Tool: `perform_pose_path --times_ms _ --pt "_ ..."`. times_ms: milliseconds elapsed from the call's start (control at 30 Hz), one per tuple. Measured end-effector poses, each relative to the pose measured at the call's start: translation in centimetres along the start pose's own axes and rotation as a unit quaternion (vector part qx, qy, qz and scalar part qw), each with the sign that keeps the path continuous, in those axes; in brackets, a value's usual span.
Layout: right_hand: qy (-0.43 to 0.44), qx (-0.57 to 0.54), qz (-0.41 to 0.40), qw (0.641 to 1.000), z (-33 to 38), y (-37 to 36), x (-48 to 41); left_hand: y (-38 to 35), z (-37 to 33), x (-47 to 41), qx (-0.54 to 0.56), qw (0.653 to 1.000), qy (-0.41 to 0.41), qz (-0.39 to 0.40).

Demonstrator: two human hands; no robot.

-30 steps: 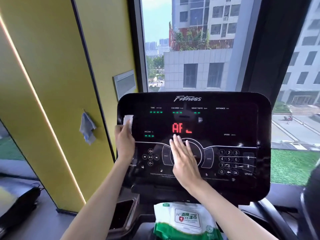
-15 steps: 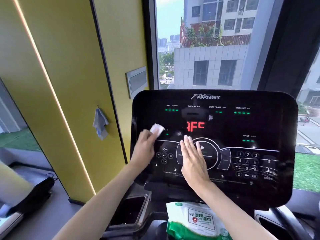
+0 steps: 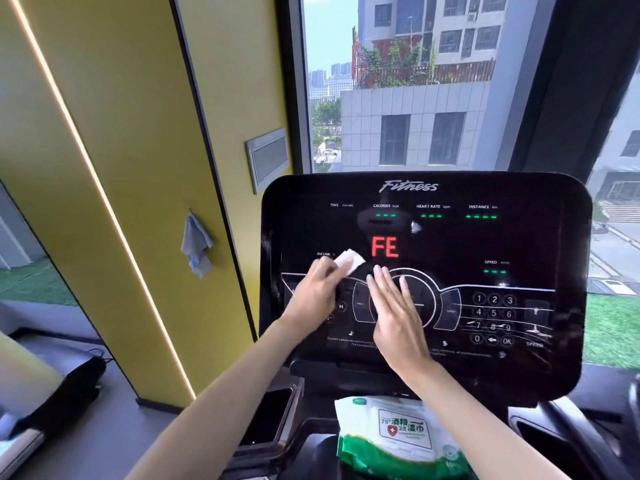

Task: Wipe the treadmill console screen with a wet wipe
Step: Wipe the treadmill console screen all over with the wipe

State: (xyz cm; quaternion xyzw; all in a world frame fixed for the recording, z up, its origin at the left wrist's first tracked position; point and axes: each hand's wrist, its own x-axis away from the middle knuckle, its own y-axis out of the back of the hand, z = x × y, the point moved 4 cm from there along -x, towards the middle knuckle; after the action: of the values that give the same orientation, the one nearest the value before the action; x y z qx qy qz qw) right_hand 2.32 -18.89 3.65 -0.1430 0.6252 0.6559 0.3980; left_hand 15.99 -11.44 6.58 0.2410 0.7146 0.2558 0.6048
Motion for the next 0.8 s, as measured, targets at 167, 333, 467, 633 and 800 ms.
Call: perform_pose_path --times_ms 167,333,467,633,800 --pt "-0.027 0.002 -0.015 1.000 -2.5 1.3 1.8 3.8 5.5 0.6 0.031 0.935 0.308 -0.171" --pt "-0.064 0.006 -0.018 0.998 -3.9 1.7 2.9 0.6 0.2 -0.9 0.026 0.933 0.315 -0.175" --pt "-0.076 -0.001 -0.027 0.997 -4.9 2.4 3.6 -2.4 -4.2 -2.0 0.053 0.938 0.301 -0.164" --pt "-0.092 0.004 -0.036 0.995 -7.2 4.0 4.6 -4.5 -7.8 -4.0 0.065 0.948 0.271 -0.156" --pt "-0.095 0.023 -0.034 0.995 -10.2 6.3 5.6 -5.9 -10.6 -6.5 0.086 0.933 0.295 -0.188"
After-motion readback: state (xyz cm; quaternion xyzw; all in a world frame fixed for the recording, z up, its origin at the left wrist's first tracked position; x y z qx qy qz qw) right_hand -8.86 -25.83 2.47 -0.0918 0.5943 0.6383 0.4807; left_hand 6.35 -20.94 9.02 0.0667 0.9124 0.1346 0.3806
